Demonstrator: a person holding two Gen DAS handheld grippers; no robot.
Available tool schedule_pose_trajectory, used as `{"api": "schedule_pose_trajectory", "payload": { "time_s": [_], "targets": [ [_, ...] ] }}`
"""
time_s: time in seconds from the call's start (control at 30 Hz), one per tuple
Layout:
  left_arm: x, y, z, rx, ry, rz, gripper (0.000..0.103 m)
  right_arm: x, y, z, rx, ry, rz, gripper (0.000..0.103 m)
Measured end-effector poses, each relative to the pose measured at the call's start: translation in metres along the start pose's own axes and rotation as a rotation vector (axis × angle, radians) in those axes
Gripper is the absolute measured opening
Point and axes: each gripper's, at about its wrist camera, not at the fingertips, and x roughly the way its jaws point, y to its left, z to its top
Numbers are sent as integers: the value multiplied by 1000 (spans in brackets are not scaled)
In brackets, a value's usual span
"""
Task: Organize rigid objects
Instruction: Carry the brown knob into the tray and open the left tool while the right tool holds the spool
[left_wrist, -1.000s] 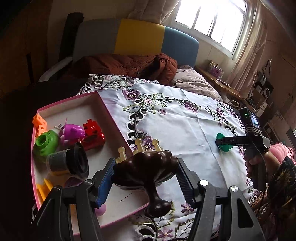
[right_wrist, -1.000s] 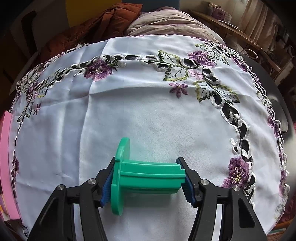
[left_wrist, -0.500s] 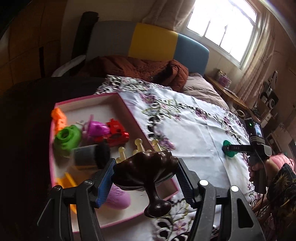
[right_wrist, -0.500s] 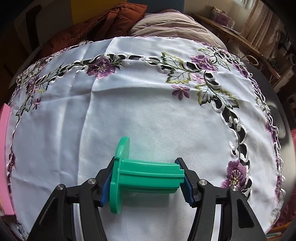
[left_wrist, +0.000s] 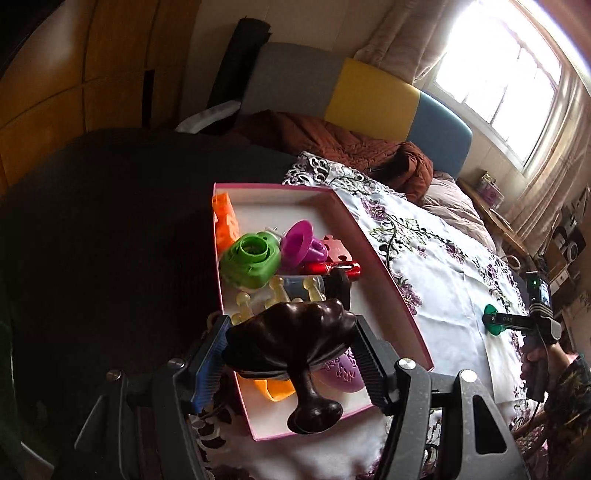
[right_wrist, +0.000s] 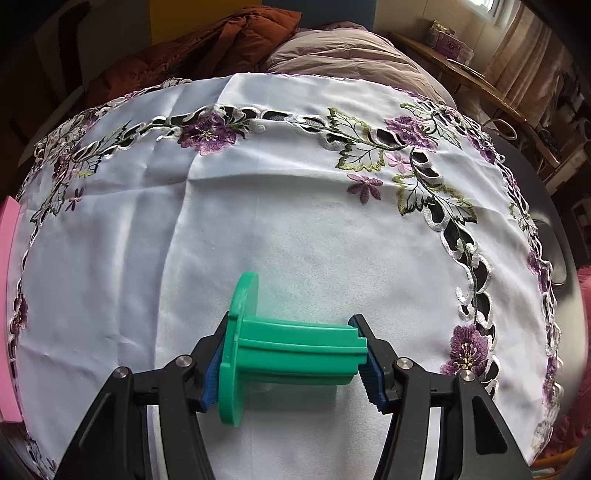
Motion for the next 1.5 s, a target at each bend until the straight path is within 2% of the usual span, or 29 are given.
{"api": "schedule_pose_trajectory", "payload": {
  "time_s": [0.43, 0.77, 0.9, 1.0, 1.17, 1.3, 1.37, 1.5],
  "targets": [
    [13, -34, -4, 68, 45, -80, 65, 0, 0, 1, -9, 0, 0, 60],
    [32, -67, 16, 152, 77, -141, 65, 0, 2, 2, -20, -3, -2, 60],
    [47, -83, 31, 239, 91, -134, 65, 0, 2, 1, -21, -3, -2, 60],
    [62, -87, 44, 269, 121, -126, 65, -1, 2, 1, -25, -4, -5, 60],
    [104, -93, 60, 337, 231, -102, 65, -1, 3, 1, -33, -7, -6, 60],
    [135, -93, 61, 357, 324, -74, 64, -2, 4, 1, -41, -9, -7, 60],
    [143, -95, 62, 385, 314, -46, 64, -2, 4, 2, -45, -10, -8, 60],
    [152, -96, 70, 365, 288, -22, 63, -1, 4, 2, -47, -11, -6, 60]
  ]
}}
